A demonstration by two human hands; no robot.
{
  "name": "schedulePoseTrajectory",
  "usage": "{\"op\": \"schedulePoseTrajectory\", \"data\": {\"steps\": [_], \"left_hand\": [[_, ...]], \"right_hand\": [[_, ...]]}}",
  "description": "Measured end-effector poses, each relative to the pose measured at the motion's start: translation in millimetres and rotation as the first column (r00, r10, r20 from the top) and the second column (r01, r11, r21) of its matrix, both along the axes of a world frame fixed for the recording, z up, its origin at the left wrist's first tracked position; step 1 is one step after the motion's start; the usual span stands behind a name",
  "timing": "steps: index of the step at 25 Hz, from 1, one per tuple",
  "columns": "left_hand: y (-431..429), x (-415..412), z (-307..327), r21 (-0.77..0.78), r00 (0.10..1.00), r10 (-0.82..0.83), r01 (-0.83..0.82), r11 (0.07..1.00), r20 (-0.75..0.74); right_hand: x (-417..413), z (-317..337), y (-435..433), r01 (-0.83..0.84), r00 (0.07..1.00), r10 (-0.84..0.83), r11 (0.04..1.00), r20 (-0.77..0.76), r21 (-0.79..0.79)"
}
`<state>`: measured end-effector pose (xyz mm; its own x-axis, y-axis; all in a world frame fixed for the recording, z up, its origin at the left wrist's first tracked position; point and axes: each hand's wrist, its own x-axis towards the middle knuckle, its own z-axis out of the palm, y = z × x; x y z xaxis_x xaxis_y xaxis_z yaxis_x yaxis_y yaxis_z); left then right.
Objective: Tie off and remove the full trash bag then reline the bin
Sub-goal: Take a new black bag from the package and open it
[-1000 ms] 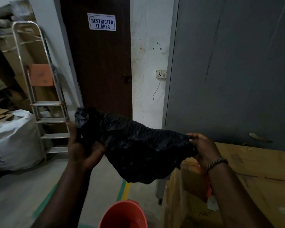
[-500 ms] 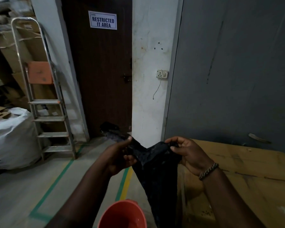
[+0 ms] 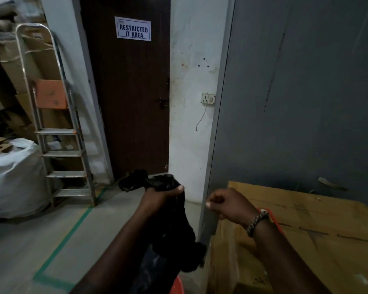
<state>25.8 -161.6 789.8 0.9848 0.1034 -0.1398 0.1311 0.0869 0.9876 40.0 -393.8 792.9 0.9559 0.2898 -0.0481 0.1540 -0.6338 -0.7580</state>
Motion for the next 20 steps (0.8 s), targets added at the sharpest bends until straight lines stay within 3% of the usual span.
{"op": "schedulePoseTrajectory", "data": {"steps": [2, 3, 5, 7, 11, 15, 20], "left_hand": [[-11.9, 0.1, -3.3, 0.086, 0.998, -0.042, 0.038, 0.996, 0.040], [-16.8, 0.4, -3.4, 0.120, 0.997, -0.066, 0.061, 0.991, 0.037], [-24.7, -1.6, -0.2, 0.170, 0.992, -0.122, 0.117, 0.978, 0.016], [-26.7, -0.5, 1.0, 0.192, 0.992, -0.125, 0.126, 0.973, -0.014], [-20.6, 4.1, -10.3, 0.319, 0.998, 0.005, 0.013, 0.948, -0.057], [1.8, 8.4, -14.4, 0.230, 0.966, 0.252, -0.233, 0.945, -0.057], [48.5, 5.2, -11.7, -0.173, 0.858, 0.475, -0.507, 0.844, -0.197]], "right_hand": [[-0.6, 7.7, 19.2, 0.009, 1.000, -0.001, 0.941, -0.024, 0.338], [-0.4, 10.6, 28.1, -0.016, 0.997, 0.044, 0.909, -0.057, 0.417], [2.6, 7.9, 42.5, -0.097, 0.993, 0.116, 0.928, -0.030, 0.358], [9.3, -3.0, 49.3, -0.091, 0.994, 0.075, 0.969, 0.077, 0.231], [27.6, -19.8, 38.3, 0.015, 0.980, -0.066, 0.964, 0.186, 0.267], [43.6, -30.6, 14.8, 0.185, 0.938, -0.251, 0.945, 0.238, 0.268], [51.1, -34.0, -18.3, 0.208, 0.938, -0.273, 0.937, 0.214, 0.282]]}}
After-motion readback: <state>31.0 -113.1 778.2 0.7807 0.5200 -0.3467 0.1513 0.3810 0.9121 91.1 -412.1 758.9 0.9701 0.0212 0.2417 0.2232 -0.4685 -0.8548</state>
